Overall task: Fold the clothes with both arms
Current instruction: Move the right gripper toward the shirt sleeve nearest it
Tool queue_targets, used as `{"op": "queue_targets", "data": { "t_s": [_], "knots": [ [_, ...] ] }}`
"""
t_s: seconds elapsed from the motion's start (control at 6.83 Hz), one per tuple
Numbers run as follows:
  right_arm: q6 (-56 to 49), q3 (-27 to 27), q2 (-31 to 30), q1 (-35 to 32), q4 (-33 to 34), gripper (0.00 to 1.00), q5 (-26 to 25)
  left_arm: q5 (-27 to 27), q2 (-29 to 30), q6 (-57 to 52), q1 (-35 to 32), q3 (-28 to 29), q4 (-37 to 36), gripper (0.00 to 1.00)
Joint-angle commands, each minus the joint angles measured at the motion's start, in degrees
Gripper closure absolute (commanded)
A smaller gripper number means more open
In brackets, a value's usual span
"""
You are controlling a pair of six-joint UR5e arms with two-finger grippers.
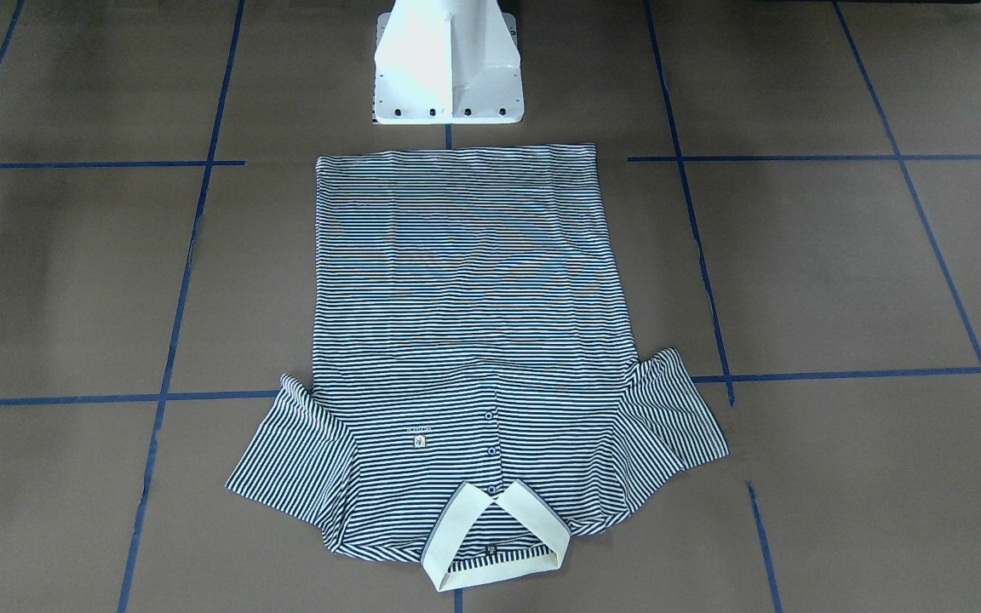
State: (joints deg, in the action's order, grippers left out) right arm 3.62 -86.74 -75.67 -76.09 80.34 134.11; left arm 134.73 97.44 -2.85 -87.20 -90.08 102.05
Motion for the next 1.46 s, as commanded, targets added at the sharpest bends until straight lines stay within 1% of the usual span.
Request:
{"op": "queue_targets", "data": {
  "t_s": [0.0,0.15,0.29,0.44,0.59,0.73,0.88,1.03,1.32],
  "knots": [
    [20.5,7.7,8.7,7.1,-10.8,0.00,-0.2,2.0,1.3,0.2,0.5,2.7,5.7,0.00],
    [23.6,15.9,16.8,9.8,-15.7,0.00,-0.9,2.0,1.9,0.1,0.5,3.2,5.8,0.00],
    [26.8,20.6,20.4,11.4,-19.4,0.01,-2.1,2.0,2.0,0.3,0.6,3.0,5.7,0.00],
    [31.6,22.4,22.5,14.9,-22.4,0.01,-7.1,2.0,2.1,0.3,0.6,2.7,5.7,0.00],
    [36.9,25.4,24.9,18.8,-25.5,0.02,-11.4,1.8,2.5,0.4,0.7,2.8,5.6,0.00],
    [40.2,28.5,25.8,22.1,-30.8,0.03,-15.6,1.8,2.8,0.4,0.7,2.9,5.6,0.00],
    [41.2,29.5,26.0,24.0,-31.5,0.05,-18.7,1.8,2.9,0.4,0.7,2.8,5.6,0.00],
    [41.2,30.1,26.2,25.0,-31.3,0.07,-20.4,1.8,3.2,0.4,0.7,2.8,5.6,0.00],
    [41.2,30.5,26.3,25.3,-31.2,0.15,-20.6,1.8,3.4,0.4,0.7,2.9,5.5,0.00]
  ]
}}
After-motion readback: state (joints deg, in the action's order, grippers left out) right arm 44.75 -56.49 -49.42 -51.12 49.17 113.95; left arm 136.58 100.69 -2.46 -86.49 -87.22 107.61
